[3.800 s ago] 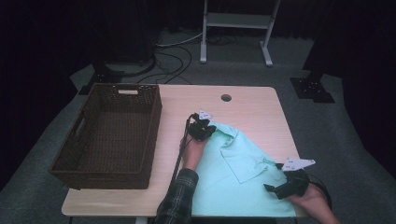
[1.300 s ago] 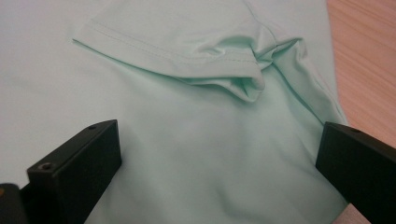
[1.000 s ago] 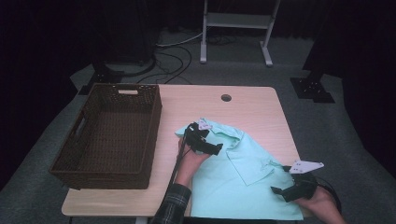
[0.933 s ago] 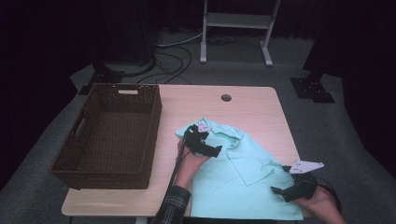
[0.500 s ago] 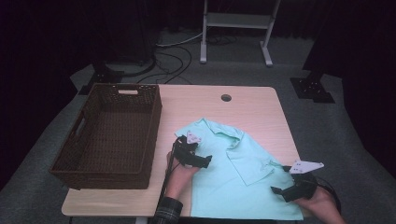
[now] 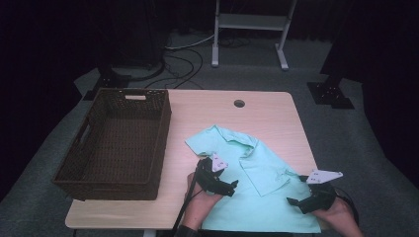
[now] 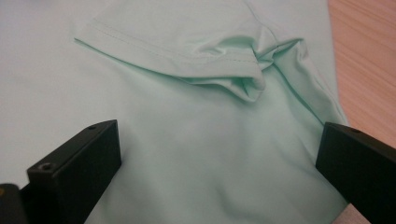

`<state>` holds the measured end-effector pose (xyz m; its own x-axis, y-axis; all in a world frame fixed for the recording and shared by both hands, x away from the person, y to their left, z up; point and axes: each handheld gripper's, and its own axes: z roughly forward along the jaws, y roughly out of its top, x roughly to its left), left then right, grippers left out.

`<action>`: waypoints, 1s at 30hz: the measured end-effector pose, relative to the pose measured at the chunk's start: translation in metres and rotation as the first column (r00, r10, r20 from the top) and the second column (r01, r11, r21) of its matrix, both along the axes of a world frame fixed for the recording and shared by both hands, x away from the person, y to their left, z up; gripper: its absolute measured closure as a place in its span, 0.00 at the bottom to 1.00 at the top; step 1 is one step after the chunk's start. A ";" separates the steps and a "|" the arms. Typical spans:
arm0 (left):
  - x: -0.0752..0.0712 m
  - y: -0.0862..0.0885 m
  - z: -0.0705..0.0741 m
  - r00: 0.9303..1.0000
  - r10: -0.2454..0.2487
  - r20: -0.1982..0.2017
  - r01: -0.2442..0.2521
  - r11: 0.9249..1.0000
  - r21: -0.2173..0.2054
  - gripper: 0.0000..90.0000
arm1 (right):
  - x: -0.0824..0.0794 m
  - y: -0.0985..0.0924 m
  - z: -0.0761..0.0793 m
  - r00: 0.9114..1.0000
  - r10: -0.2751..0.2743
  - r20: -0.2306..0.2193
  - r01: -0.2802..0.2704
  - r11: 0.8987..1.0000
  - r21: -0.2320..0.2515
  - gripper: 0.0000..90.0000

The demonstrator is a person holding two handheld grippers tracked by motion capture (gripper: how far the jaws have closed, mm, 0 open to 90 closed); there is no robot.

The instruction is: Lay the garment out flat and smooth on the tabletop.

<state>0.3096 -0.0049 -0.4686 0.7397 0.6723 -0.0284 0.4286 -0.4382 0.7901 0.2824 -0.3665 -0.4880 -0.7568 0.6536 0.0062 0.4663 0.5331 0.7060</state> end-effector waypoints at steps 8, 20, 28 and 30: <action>-0.004 -0.006 -0.012 1.000 -0.018 -0.022 0.019 0.998 0.056 0.01 | 0.001 0.000 0.000 1.000 0.004 -0.002 -0.004 1.000 -0.003 0.00; -0.001 -0.007 -0.017 0.999 -0.035 -0.042 0.039 0.994 0.106 0.01 | 0.001 0.000 0.006 0.999 -0.035 0.034 0.035 0.999 -0.017 0.00; -0.001 -0.008 -0.017 0.999 -0.028 -0.040 0.032 0.993 0.110 0.01 | 0.004 0.006 0.010 0.999 -0.050 0.002 0.050 0.999 0.003 0.00; -0.001 -0.008 -0.017 0.999 -0.027 -0.041 0.032 0.994 0.109 0.01 | 0.007 0.008 0.009 0.998 -0.054 -0.006 0.054 0.998 -0.007 0.00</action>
<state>0.3081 -0.0126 -0.4853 0.7590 0.6509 0.0149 0.4440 -0.5342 0.7194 0.2890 -0.3581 -0.4790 -0.7200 0.6939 0.0062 0.4992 0.5117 0.6993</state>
